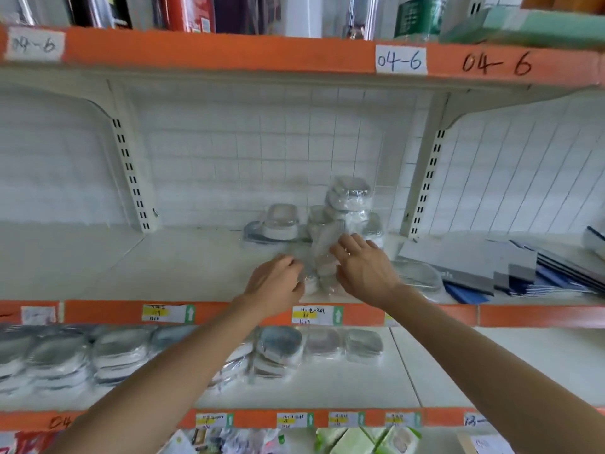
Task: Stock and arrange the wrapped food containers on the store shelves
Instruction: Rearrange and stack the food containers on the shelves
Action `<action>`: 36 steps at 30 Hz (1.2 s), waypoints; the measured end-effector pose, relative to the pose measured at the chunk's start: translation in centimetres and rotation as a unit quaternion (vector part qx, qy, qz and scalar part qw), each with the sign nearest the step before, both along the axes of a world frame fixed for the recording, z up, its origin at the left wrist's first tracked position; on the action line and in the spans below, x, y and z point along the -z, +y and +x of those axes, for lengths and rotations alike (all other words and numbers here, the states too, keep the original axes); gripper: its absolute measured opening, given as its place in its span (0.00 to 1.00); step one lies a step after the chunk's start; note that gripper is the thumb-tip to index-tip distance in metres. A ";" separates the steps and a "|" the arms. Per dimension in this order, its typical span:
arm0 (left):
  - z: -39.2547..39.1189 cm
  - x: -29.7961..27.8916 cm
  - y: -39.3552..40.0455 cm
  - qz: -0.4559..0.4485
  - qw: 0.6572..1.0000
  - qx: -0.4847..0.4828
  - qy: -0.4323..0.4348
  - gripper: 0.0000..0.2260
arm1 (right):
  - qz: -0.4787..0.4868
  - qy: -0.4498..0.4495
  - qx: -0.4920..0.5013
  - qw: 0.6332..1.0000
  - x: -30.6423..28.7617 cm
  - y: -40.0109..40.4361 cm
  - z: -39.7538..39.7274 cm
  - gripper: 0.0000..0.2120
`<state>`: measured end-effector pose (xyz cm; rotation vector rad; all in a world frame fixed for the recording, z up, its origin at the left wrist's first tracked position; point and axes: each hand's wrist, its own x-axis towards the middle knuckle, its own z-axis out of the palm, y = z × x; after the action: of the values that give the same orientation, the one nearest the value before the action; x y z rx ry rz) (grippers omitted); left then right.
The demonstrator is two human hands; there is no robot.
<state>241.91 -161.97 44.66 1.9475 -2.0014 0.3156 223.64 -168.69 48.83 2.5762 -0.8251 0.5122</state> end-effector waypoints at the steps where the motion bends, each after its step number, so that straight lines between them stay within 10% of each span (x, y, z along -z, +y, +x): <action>1: 0.3 -0.1 -0.9 0.009 1.000 -0.012 0.011 0.15 | -0.001 0.012 0.013 1.000 -0.4 -1.0 0.6 0.19; 9: 0.6 2.9 -4.5 0.055 0.995 -0.080 0.011 0.26 | 0.125 0.033 0.109 0.986 1.4 -4.9 3.7 0.31; 23: 13.3 -0.9 4.2 0.201 0.913 -0.339 0.103 0.31 | 0.282 0.053 -0.118 0.951 3.8 -2.9 12.5 0.26; 36: 12.0 2.5 2.2 -0.004 0.875 -0.445 0.191 0.39 | 0.354 -0.067 0.043 0.932 7.4 -2.5 15.8 0.46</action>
<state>253.92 -159.78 42.18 2.5589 -0.7673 0.1175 239.41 -171.22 41.43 3.1477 -1.3675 0.4164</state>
